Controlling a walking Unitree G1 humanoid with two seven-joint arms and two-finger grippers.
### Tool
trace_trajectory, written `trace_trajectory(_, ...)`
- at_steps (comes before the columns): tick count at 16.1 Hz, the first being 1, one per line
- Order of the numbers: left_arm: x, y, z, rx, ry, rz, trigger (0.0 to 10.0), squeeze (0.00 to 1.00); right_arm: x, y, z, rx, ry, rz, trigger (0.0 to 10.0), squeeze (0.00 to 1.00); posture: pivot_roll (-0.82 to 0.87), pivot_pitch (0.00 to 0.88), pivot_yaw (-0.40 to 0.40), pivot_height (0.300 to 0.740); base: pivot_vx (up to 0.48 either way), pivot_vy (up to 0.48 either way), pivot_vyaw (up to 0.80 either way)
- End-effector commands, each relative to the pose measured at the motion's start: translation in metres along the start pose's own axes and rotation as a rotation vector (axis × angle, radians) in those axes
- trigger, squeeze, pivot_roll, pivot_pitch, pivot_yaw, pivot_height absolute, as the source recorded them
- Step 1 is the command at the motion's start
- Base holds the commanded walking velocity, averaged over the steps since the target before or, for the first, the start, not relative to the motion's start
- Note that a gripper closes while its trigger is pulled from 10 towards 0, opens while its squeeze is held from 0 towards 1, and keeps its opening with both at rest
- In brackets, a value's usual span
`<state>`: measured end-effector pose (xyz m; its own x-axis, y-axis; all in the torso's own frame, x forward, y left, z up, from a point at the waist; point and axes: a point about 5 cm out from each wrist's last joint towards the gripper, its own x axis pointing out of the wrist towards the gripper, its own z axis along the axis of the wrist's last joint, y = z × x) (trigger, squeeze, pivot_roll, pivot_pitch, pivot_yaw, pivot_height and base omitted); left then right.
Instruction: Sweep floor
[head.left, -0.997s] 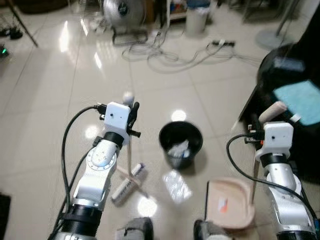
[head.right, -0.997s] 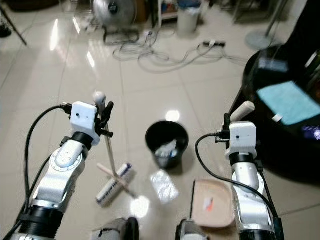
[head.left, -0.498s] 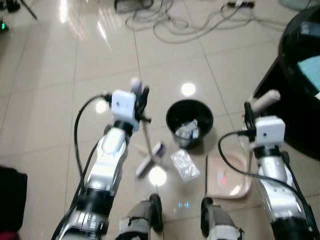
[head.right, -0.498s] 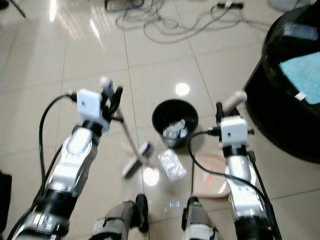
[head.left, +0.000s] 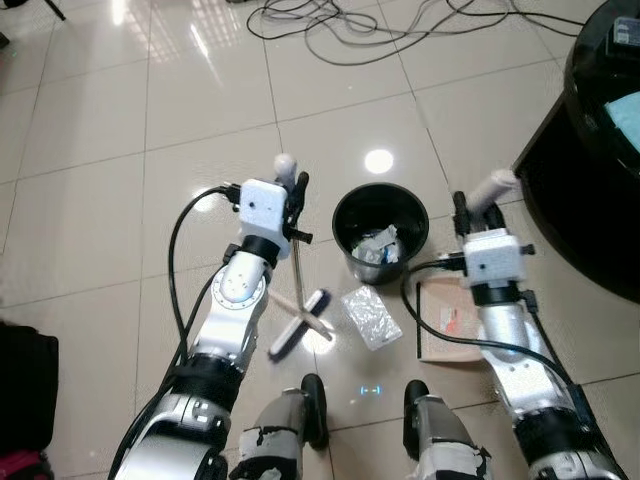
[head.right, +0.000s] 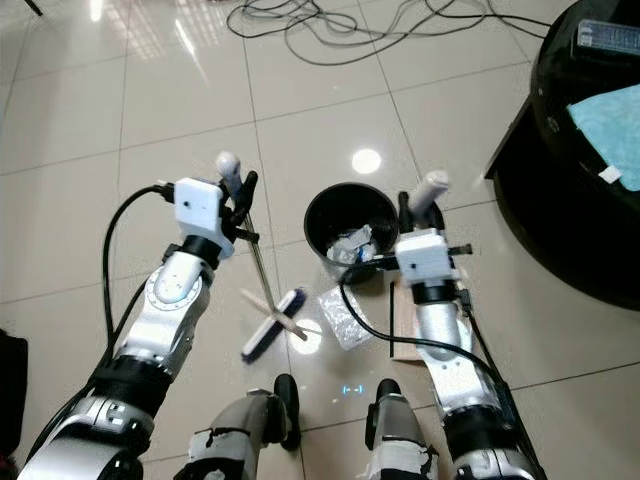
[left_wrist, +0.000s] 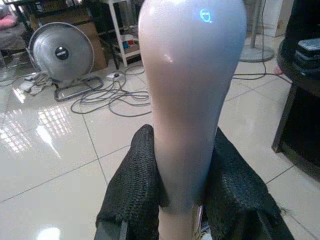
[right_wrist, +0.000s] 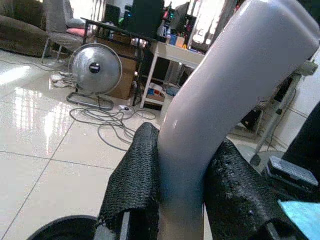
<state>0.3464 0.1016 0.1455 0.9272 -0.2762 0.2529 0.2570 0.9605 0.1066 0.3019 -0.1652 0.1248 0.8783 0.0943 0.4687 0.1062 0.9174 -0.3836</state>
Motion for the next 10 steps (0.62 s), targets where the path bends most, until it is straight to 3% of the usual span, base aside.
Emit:
trace_trajectory(1, -0.004, 0.0, -0.011, -0.003, 0.034, 0.019, 10.0, 0.0, -0.01, 0.014, -0.007, 0.02, 0.043, 0.027, 10.0, 0.0, 0.15, 0.39, 0.182, 0.74, 0.0, 0.0, 0.0)
trace_trajectory(5, 0.009, -0.027, -0.012, -0.065, 0.045, -0.009, 10.0, 0.0, -0.004, 0.042, 0.004, 0.125, 0.022, 0.032, 10.0, 0.0, 0.11, 0.383, 0.185, 0.74, 0.0, 0.0, 0.0)
trace_trajectory(8, 0.014, -0.04, -0.014, -0.094, 0.058, -0.016, 10.0, 0.0, -0.006, 0.059, 0.013, 0.171, -0.009, 0.074, 10.0, 0.0, 0.08, 0.389, 0.176, 0.74, 0.0, 0.0, 0.0)
trace_trajectory(10, 0.016, -0.04, -0.015, -0.109, 0.064, 0.006, 10.0, 0.0, -0.014, 0.067, 0.015, 0.181, -0.008, 0.11, 10.0, 0.0, 0.06, 0.378, 0.172, 0.74, 0.0, 0.0, 0.0)
